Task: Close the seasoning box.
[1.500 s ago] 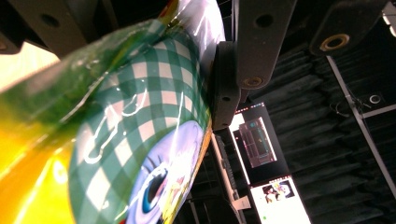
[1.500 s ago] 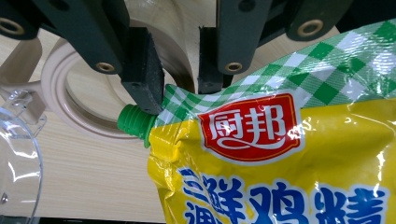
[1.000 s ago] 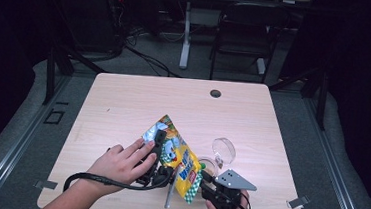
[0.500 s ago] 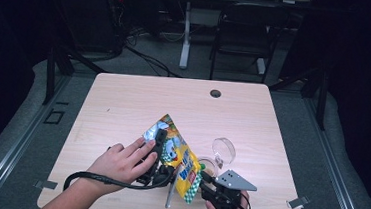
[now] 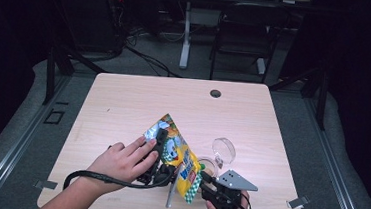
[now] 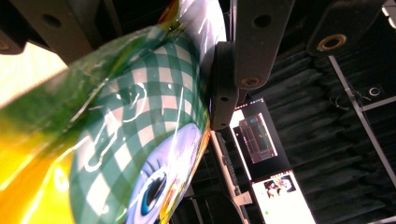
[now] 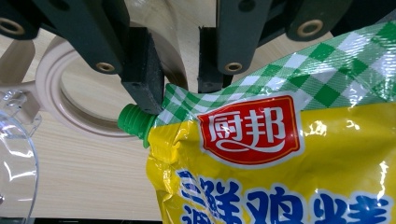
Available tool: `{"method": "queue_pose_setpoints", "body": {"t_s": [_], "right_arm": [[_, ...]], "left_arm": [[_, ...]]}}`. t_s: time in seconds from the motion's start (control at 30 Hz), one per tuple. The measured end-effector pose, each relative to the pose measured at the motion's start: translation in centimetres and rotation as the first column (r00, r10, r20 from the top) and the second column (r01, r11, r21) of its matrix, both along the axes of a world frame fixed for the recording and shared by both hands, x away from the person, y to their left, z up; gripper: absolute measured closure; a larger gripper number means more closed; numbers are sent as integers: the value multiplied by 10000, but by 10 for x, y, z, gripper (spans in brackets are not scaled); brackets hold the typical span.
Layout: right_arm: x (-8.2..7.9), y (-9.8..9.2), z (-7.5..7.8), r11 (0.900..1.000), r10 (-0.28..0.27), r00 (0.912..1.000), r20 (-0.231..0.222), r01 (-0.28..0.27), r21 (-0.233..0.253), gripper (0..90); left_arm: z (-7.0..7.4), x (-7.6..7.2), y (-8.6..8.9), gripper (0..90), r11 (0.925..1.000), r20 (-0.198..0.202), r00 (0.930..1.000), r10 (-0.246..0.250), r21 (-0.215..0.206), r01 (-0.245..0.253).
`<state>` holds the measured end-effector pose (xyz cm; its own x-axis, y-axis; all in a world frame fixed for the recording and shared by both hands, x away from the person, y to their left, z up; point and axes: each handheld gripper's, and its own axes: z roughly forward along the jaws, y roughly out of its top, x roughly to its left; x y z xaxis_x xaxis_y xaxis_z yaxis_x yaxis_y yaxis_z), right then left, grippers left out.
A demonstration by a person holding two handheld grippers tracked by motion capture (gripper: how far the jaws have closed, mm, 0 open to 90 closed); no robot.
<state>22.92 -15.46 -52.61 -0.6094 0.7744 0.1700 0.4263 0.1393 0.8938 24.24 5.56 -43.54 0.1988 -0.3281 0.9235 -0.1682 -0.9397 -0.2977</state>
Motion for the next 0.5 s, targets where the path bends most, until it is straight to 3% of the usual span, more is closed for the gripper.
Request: {"method": "queue_pose_setpoints", "body": {"t_s": [0.5], "right_arm": [[-1, 1, -1, 9999, -37, 9998, 196, 40, -144, 705]], "left_arm": [[2, -1, 1, 671, 10000, -281, 9996, -14, 46, 15]]}}
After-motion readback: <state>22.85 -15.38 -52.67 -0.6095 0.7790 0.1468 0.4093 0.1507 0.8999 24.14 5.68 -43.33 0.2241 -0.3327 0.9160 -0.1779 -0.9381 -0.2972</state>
